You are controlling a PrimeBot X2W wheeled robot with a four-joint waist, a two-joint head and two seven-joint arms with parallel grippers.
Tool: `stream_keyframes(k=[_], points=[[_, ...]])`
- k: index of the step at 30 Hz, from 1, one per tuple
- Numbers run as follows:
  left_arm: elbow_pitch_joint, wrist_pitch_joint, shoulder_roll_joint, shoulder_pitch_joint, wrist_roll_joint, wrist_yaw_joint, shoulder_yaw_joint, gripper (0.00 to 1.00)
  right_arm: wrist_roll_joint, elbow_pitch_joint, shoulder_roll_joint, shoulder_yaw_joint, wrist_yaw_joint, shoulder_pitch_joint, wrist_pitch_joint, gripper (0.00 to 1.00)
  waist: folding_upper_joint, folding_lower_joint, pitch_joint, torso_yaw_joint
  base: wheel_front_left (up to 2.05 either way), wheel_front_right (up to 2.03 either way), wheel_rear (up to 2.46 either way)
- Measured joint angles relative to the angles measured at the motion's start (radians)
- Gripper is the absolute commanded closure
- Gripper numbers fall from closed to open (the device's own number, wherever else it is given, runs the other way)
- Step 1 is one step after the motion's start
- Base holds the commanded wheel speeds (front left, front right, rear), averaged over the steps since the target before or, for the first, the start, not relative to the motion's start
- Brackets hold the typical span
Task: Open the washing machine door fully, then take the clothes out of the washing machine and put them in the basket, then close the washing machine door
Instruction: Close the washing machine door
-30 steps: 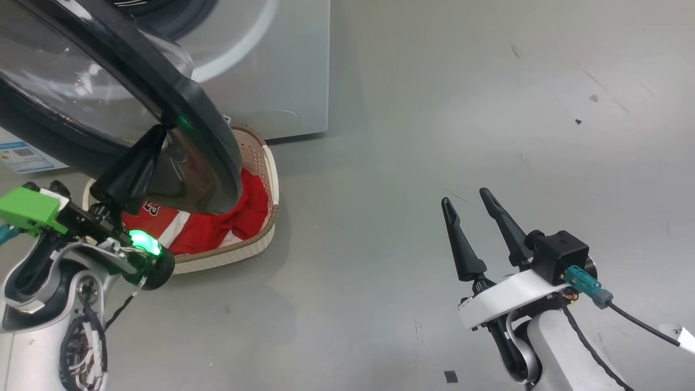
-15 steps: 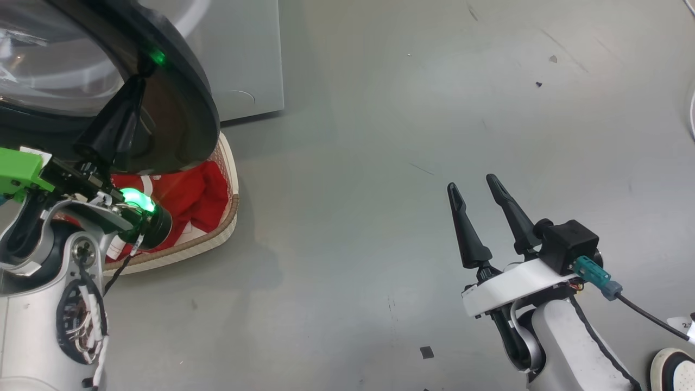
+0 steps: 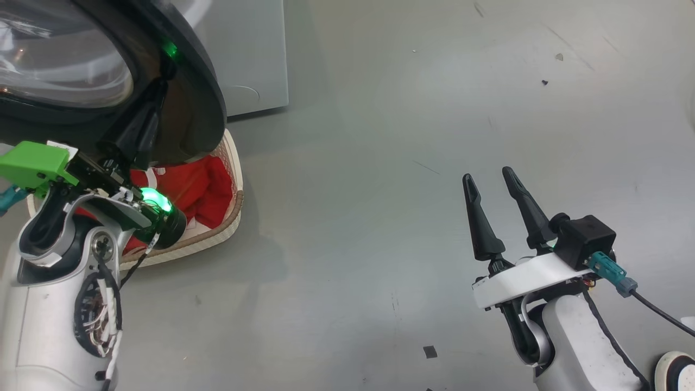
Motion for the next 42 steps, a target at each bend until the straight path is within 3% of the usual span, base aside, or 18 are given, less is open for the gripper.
stream_keyframes(k=[9,20,32,39,42], points=[[0.016,0.051,0.029,0.012,0.112,-0.018,-0.102,1.00,-0.011,0.000,0.001,-0.025,0.000,0.000,0.000,0.00,0.0000,0.0000,-0.035,0.042,0.00,0.00,0.00],[0.026,0.062,0.170,0.132,0.403,-0.112,-0.270,1.00,-0.021,0.000,0.000,-0.051,0.000,0.007,0.000,0.00,0.0000,0.0000,-0.105,0.107,0.00,0.00,0.00],[0.041,-0.144,0.274,0.214,0.750,-0.212,-0.317,1.00,-0.030,-0.009,-0.010,-0.069,0.000,0.046,0.000,0.00,0.0000,0.0000,-0.174,0.200,0.00,0.00,0.00],[0.032,-0.319,0.302,0.258,0.952,-0.221,-0.336,1.00,-0.030,-0.011,-0.010,-0.066,0.000,0.064,0.000,0.00,-0.0001,0.0000,-0.205,0.247,0.00,0.00,0.00],[0.025,-0.400,0.350,0.265,1.091,-0.221,-0.358,1.00,-0.030,-0.011,-0.010,-0.063,0.000,0.071,0.000,0.00,-0.0001,0.0000,-0.219,0.262,0.00,0.00,0.00]])
